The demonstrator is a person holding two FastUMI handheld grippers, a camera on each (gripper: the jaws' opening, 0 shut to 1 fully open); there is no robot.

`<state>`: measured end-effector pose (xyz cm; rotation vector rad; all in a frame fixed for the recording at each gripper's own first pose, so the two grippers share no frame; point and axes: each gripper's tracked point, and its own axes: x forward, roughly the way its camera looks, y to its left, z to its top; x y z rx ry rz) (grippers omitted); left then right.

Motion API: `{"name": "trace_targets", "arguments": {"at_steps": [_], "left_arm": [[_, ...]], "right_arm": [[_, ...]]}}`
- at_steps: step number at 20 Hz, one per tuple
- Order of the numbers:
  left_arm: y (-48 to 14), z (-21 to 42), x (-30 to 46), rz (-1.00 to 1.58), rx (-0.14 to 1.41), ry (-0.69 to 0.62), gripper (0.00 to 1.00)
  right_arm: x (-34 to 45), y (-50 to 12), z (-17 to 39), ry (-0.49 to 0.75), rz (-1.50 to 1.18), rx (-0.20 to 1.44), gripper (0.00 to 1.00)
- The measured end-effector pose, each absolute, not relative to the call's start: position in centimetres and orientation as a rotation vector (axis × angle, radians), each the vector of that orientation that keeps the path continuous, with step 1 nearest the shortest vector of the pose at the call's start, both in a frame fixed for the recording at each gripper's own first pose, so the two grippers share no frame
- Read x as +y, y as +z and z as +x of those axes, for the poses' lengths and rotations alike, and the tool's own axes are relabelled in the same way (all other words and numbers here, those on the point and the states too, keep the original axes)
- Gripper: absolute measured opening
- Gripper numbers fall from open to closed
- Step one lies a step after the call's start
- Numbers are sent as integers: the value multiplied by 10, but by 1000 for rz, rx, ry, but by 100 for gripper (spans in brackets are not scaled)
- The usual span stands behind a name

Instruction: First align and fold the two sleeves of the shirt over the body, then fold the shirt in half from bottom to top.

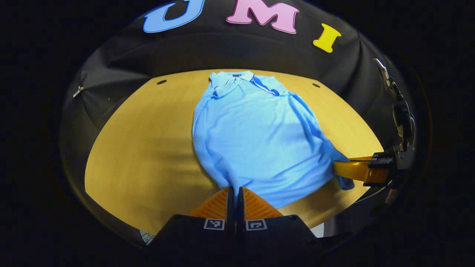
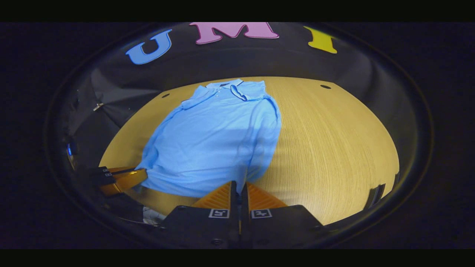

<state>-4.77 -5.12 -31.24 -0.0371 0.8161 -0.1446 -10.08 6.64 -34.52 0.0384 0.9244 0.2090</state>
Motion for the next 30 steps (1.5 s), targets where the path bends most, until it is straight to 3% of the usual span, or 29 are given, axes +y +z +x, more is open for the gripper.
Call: {"name": "trace_targets", "arguments": {"at_steps": [5, 6, 8, 10, 15, 16, 17, 18, 23, 24, 25, 27, 28, 30], "left_arm": [[-262, -5, -51, -61, 770, -158, 6], [-250, 6, -49, -63, 750, -158, 6], [-227, 34, -47, -81, 707, -152, 6], [-212, 58, -48, -102, 678, -150, 6], [-183, 123, -44, -75, 616, -166, 6], [-179, 139, -45, -85, 607, -174, 6], [-173, 154, -45, -91, 589, -180, 6], [-171, 169, -43, -86, 580, -184, 6], [-163, 251, -37, -74, 538, -165, 6], [-162, 268, -36, -69, 530, -158, 6], [-161, 282, -36, -62, 523, -154, 6], [-163, 312, -34, -51, 512, -146, 6], [-167, 326, -31, -30, 519, -130, 6], [-175, 356, -27, -8, 524, -124, 6]], "right_arm": [[67, -313, -61, 236, 25, 879, 7], [67, -305, -49, 243, 25, 862, 12], [71, -290, -23, 258, 25, 824, 1], [72, -274, 6, 269, 3, 777, 6], [80, -240, 84, 284, 25, 685, 7], [81, -235, 100, 282, 23, 670, 0], [82, -232, 114, 284, 25, 659, 0], [84, -230, 129, 288, 32, 647, 7], [96, -227, 205, 303, 12, 585, 6], [99, -227, 222, 304, 11, 575, 1], [101, -226, 239, 303, 9, 564, 6], [105, -226, 273, 302, -4, 541, 6], [106, -228, 289, 304, -12, 540, 1], [110, -237, 314, 312, -8, 554, 6]]}}
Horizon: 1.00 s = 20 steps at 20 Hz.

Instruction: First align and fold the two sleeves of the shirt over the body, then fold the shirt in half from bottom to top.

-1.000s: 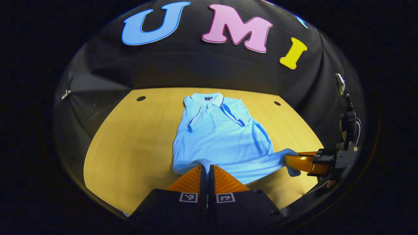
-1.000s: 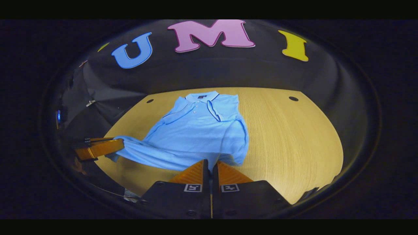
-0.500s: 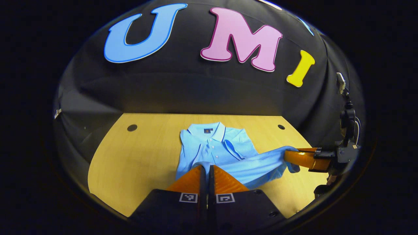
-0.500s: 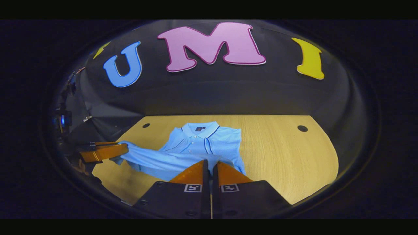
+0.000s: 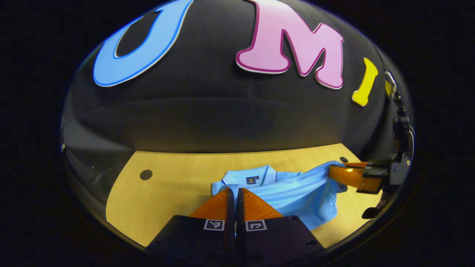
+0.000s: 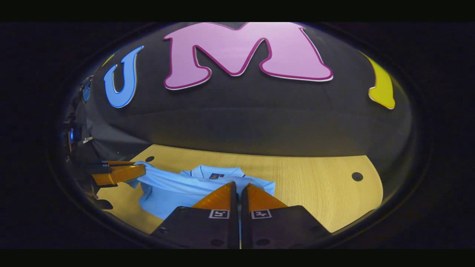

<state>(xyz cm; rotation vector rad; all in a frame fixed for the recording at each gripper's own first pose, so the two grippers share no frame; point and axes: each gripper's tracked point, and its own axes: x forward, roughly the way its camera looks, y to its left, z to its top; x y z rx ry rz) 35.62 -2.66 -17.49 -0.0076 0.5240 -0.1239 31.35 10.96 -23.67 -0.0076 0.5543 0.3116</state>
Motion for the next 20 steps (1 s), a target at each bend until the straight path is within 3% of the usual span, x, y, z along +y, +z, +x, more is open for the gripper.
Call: {"name": "trace_targets", "arguments": {"at_steps": [2, 5, 6, 8, 10, 12, 13, 14, 17, 18, 19, 20], "left_arm": [[-183, 384, -26, -21, 532, -128, 6], [-202, 422, -22, -21, 539, -133, 6], [-213, 433, -24, -20, 547, -137, 6], [-228, 453, -26, -19, 533, -143, 6], [-246, 468, -25, -17, 529, -144, 6], [-263, 475, -25, -21, 533, -137, 6], [-266, 479, -25, -21, 527, -130, 6], [-269, 482, -24, -21, 517, -122, 6], [-267, 484, -16, -10, 495, -82, 19], [-262, 480, -13, -6, 488, -66, 26], [-254, 477, -13, -14, 466, -60, 40], [-242, 470, -13, -24, 436, -63, 55]], "right_arm": [[110, -248, 337, 311, -34, 564, 1], [114, -267, 371, 300, -57, 570, 6], [116, -277, 381, 290, -62, 578, 0], [114, -293, 395, 271, -85, 582, 12], [113, -309, 407, 253, -108, 586, 6], [113, -322, 411, 234, -107, 596, 12], [114, -326, 413, 227, -106, 597, 1], [114, -327, 414, 219, -109, 594, 6], [113, -321, 409, 214, -133, 586, 7], [115, -315, 408, 211, -139, 577, 19], [114, -305, 406, 196, -139, 552, 20], [115, -294, 405, 181, -127, 517, 29]]}}
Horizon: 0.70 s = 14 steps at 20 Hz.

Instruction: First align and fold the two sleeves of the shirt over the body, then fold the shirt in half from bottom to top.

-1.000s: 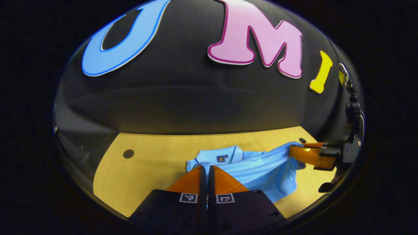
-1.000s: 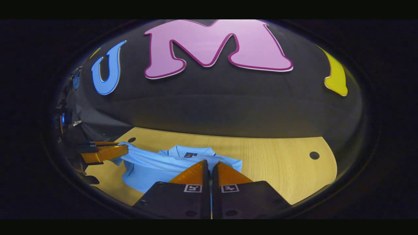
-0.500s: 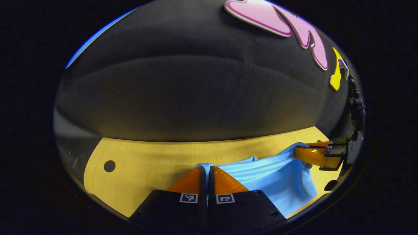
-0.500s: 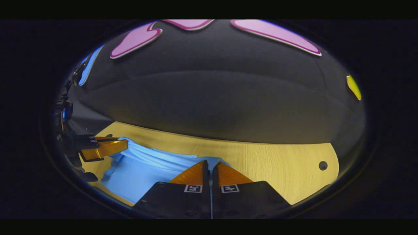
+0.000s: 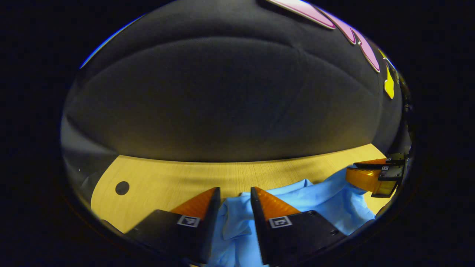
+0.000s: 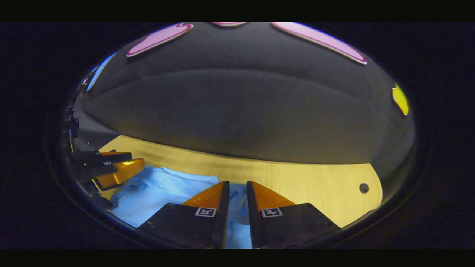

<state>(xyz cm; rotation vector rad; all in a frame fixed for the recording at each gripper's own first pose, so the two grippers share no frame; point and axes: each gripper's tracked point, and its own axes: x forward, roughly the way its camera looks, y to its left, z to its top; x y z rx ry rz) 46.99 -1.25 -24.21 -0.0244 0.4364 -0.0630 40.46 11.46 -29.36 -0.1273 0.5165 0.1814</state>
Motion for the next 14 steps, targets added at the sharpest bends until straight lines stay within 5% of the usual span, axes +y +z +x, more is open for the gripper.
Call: {"name": "trace_targets", "arguments": {"at_steps": [3, 5, 14], "left_arm": [[-207, 442, -7, -29, 376, -38, 99], [-171, 421, -11, -30, 313, -46, 98], [-19, 257, -29, -17, 95, -148, 97]], "right_arm": [[115, -261, 379, 139, -90, 432, 72], [112, -231, 358, 119, -95, 385, 100], [133, -73, 208, 101, -201, 152, 98]]}}
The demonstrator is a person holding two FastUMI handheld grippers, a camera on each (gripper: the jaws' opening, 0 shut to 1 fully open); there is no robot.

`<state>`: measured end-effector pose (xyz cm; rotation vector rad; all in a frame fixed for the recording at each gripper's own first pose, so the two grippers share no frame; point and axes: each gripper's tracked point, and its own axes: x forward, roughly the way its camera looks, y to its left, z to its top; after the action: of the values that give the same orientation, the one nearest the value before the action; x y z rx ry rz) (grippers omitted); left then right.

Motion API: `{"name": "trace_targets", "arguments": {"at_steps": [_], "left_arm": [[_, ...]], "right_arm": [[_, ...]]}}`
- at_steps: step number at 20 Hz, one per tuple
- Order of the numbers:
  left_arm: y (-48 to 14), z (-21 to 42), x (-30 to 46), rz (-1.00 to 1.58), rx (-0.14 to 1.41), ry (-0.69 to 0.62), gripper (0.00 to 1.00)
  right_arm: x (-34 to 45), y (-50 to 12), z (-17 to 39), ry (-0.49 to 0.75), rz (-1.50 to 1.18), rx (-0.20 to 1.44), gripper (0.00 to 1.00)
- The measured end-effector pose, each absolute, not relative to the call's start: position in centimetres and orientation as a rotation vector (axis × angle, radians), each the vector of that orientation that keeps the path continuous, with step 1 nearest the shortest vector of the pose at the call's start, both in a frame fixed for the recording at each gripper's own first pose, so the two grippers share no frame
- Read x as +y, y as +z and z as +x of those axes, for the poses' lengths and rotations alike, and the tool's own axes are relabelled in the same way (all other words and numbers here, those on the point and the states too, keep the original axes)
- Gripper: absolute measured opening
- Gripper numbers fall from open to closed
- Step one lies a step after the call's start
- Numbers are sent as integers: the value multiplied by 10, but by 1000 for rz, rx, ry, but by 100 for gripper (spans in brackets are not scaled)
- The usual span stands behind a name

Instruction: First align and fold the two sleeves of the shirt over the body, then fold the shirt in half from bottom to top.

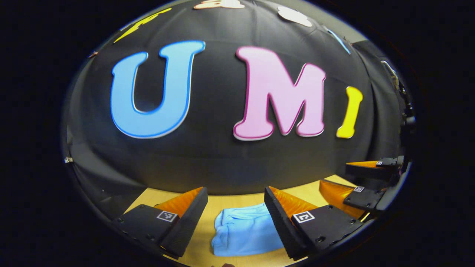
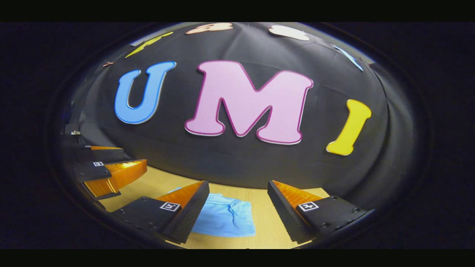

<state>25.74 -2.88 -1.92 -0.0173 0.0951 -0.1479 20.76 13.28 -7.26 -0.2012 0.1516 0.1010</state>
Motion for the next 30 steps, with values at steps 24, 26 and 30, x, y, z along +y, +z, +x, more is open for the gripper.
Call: {"name": "trace_targets", "arguments": {"at_steps": [24, 26, 30], "left_arm": [[66, -105, -17, -109, 42, -207, 97], [66, -108, -14, -112, 42, -206, 97], [68, -109, -6, -104, 34, -194, 97]], "right_arm": [[109, 77, -118, 128, -117, -3, 97], [110, 76, -123, 131, -94, 11, 97], [115, 77, -124, 149, -54, 16, 97]]}}
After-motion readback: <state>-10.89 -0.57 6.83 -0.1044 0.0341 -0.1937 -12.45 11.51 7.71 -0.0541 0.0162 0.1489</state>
